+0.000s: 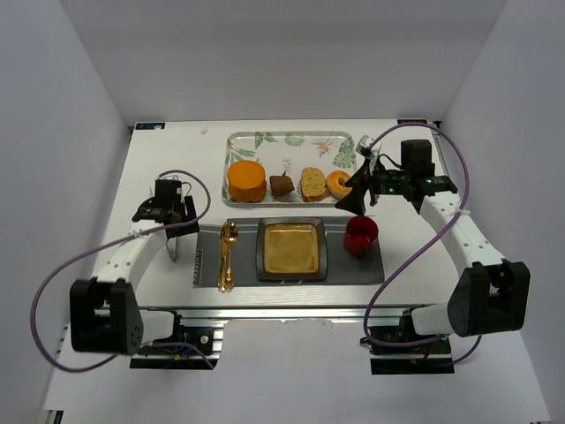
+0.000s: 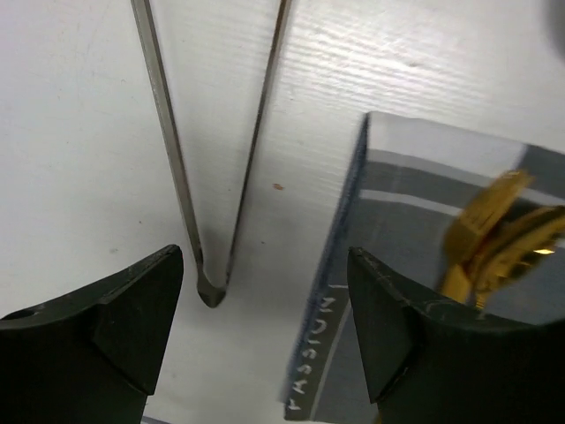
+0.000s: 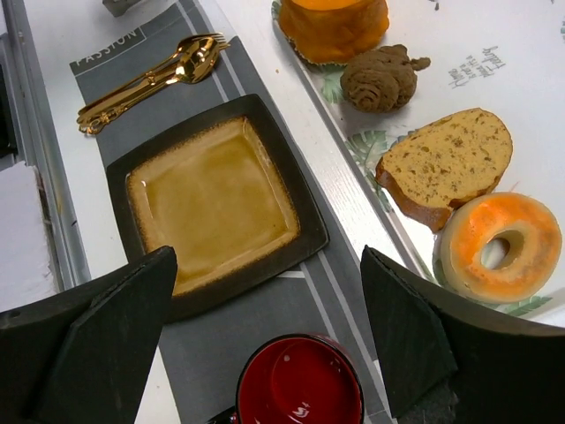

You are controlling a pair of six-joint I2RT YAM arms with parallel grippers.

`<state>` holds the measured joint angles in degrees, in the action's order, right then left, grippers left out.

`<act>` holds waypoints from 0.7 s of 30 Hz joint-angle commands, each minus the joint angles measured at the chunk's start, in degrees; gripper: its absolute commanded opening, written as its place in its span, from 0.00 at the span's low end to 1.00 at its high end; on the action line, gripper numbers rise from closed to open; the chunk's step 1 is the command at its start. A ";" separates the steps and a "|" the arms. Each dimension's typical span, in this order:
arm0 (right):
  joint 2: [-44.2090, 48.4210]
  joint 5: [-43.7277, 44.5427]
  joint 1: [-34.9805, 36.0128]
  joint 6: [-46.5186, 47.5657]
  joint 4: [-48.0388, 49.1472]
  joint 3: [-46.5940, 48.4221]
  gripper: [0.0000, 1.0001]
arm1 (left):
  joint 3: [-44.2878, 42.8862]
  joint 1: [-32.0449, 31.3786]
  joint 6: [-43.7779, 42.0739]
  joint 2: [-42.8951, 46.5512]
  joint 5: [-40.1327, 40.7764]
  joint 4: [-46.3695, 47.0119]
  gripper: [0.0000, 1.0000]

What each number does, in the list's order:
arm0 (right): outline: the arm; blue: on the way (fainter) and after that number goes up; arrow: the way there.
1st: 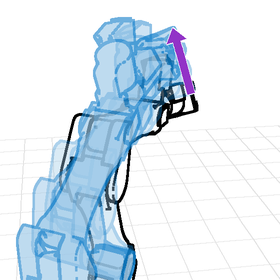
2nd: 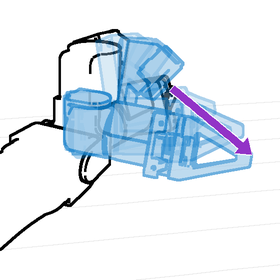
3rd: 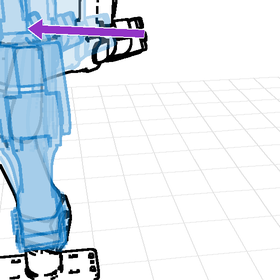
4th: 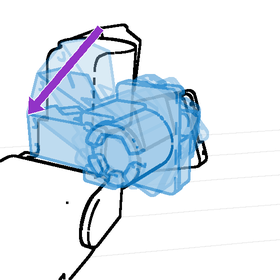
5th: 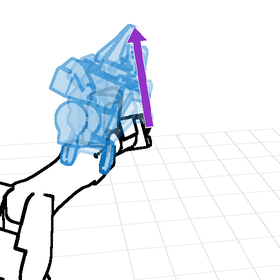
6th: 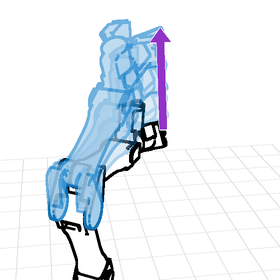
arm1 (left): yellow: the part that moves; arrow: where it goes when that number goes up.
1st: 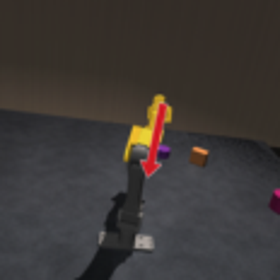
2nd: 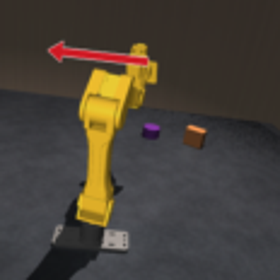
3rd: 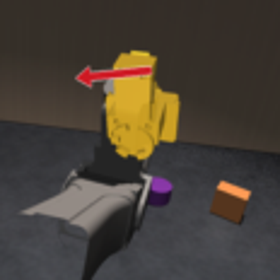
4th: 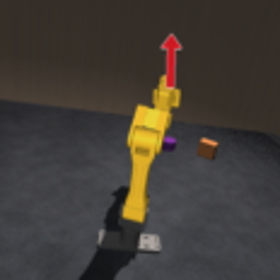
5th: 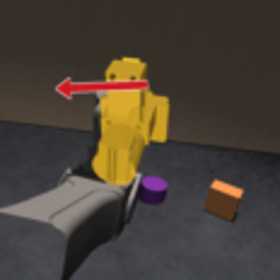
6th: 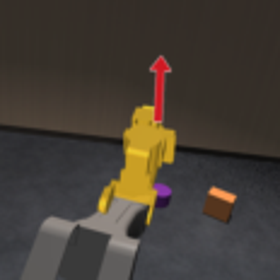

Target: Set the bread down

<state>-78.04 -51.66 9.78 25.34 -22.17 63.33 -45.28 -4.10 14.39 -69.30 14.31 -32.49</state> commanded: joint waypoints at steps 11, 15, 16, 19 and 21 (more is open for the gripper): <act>1.58 -3.54 -4.06 -0.91 1.78 0.39 0.89 | -5.09 9.63 -11.05 -15.50 -2.25 6.47 0.86; 0.96 -3.97 -4.68 -1.70 1.87 1.35 0.89 | -4.91 11.48 -11.40 -20.26 -5.95 7.61 0.86; 0.87 -3.98 -4.86 -1.70 1.70 1.62 0.89 | -4.82 11.65 -11.32 -20.96 -6.91 8.14 0.85; 0.52 -3.89 -5.12 -1.61 1.43 2.32 0.89 | -4.65 11.74 -10.97 -22.90 -9.99 10.16 0.83; 0.26 -3.98 -5.21 -1.61 1.08 2.67 0.89 | -4.65 11.74 -10.35 -23.95 -10.61 11.31 0.82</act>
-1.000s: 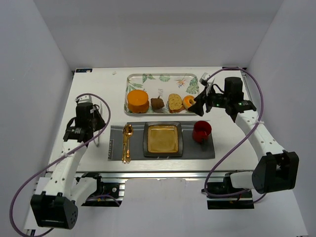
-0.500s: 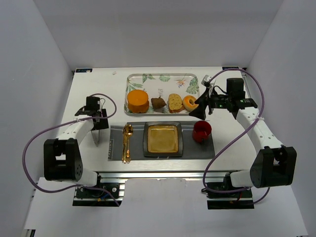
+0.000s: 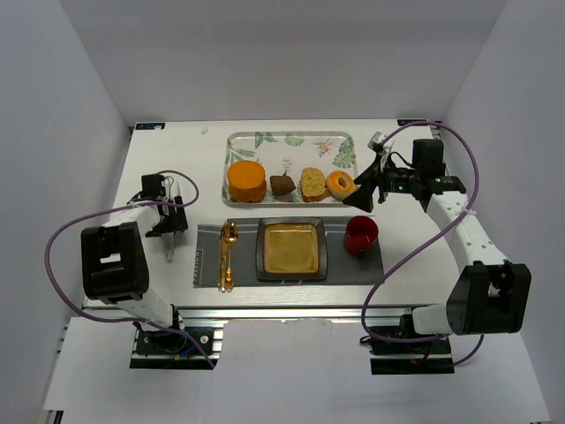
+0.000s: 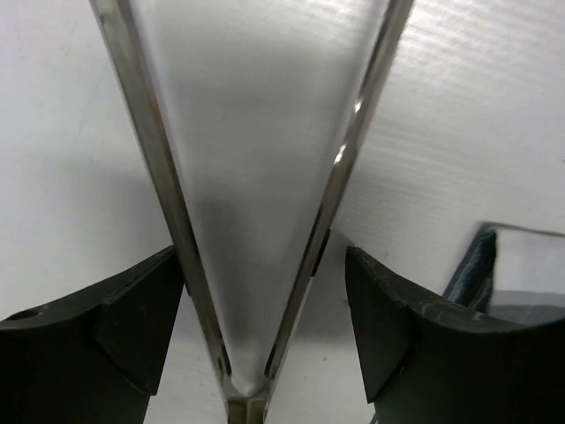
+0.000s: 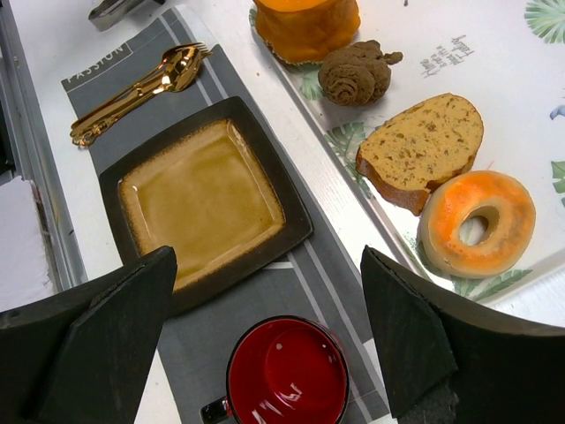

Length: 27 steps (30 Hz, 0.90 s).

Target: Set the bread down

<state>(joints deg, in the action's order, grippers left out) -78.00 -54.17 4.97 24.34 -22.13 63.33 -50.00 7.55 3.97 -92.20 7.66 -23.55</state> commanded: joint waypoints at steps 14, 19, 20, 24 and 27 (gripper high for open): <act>1.00 -1.99 -2.16 -1.31 0.95 1.97 0.89 | 4.21 1.33 6.04 5.97 -7.47 7.56 0.19; 0.92 -2.43 -2.77 -1.66 1.04 1.89 0.89 | 3.07 0.89 11.40 15.81 -21.53 8.95 0.10; 0.83 -2.52 -2.78 -2.10 1.12 1.97 0.89 | 2.80 -0.42 13.85 19.48 -25.03 9.22 0.10; 0.48 -2.95 -2.95 -3.07 2.18 1.80 0.89 | -0.09 -6.31 19.67 25.13 -31.11 7.65 0.11; -0.05 -3.39 -3.04 -4.03 2.97 1.88 0.89 | -2.03 -14.30 24.58 26.90 -33.49 8.52 0.17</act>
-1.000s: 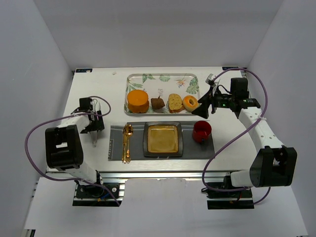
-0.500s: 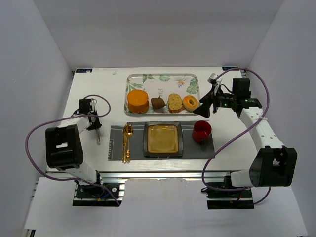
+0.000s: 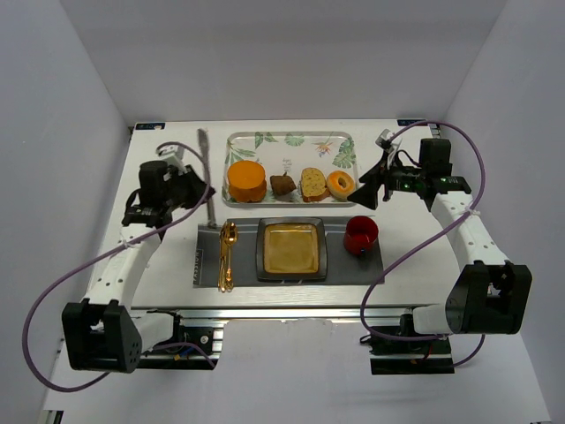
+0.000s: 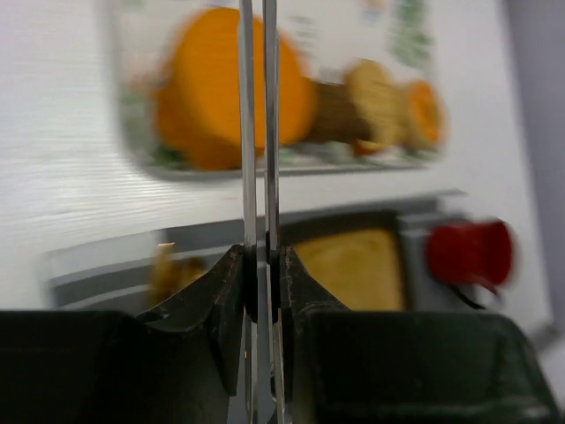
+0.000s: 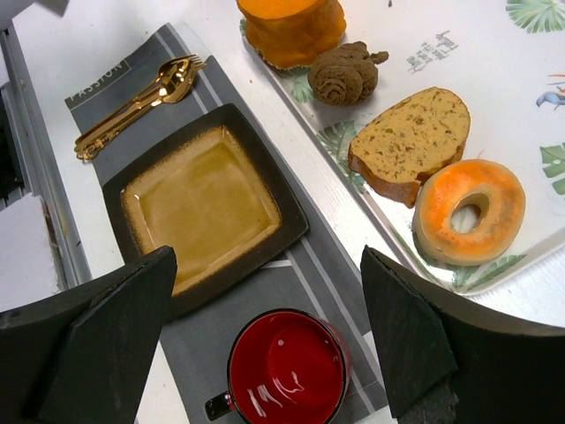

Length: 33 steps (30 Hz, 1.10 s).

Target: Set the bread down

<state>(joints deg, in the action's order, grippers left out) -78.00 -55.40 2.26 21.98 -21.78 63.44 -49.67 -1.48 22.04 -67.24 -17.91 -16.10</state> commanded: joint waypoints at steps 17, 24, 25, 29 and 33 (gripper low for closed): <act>2.23 -3.49 -1.56 -0.97 2.53 -0.33 0.89 | -18.43 -23.48 11.89 -17.63 -6.26 1.51 0.50; 2.85 -4.10 -4.54 -0.80 2.01 -1.83 0.89 | -28.97 -24.45 9.52 -28.02 -2.48 -3.57 0.51; 2.85 -4.11 -4.55 -0.71 1.83 -1.83 0.89 | -30.65 -24.45 8.03 -29.25 -2.04 -4.81 0.51; 2.76 -4.28 -4.90 -0.62 2.09 -1.83 0.89 | -39.96 -24.54 3.90 -36.37 -0.11 -11.75 0.52; 2.59 -4.46 -4.99 -0.79 2.36 -1.92 0.89 | -45.42 -24.54 1.25 -41.47 0.51 -16.32 0.54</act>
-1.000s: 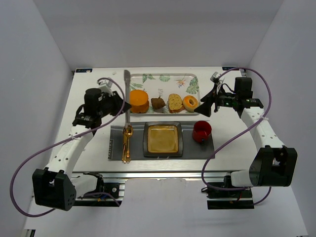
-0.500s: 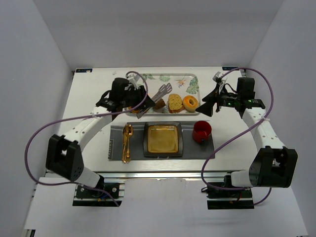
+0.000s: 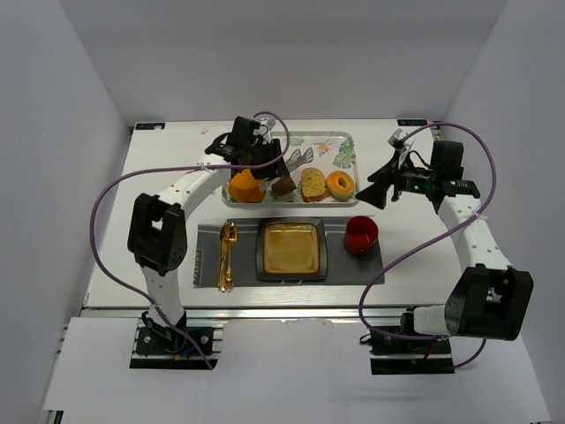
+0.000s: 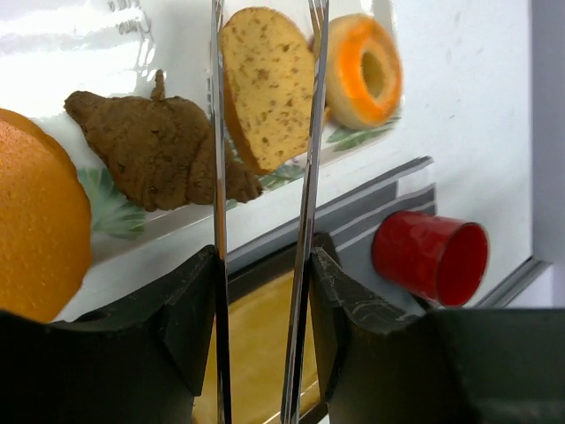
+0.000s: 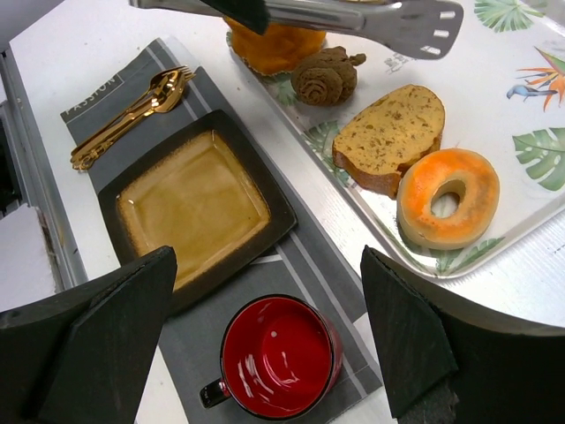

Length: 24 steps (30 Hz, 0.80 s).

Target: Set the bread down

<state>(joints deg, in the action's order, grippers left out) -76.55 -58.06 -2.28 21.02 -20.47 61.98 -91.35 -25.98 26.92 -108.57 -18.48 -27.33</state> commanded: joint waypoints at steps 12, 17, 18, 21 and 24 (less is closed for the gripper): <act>0.79 -2.05 -0.97 -0.27 1.57 -1.16 0.89 | -9.45 -0.04 -6.26 -7.44 -2.35 -9.31 0.54; 0.70 -2.14 -1.06 -1.06 2.36 -1.24 0.89 | -11.48 -0.04 -6.79 -8.84 -5.59 -10.02 0.54; 0.70 -2.14 -0.97 -1.06 2.36 -1.33 0.89 | -12.26 -0.04 -6.79 -9.20 -6.30 -10.37 0.53; 0.70 -2.14 -1.06 -1.24 2.54 -1.42 0.89 | -12.62 -0.04 -6.53 -9.38 -8.59 -10.37 0.53; 0.88 -2.23 -1.14 -1.50 2.72 -1.68 0.89 | -12.89 -0.04 -6.52 -9.46 -8.68 -10.90 0.53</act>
<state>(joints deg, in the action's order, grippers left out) -76.55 -58.70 -3.01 20.03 -19.49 60.95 -102.17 -26.00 20.99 -118.63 -23.97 -37.47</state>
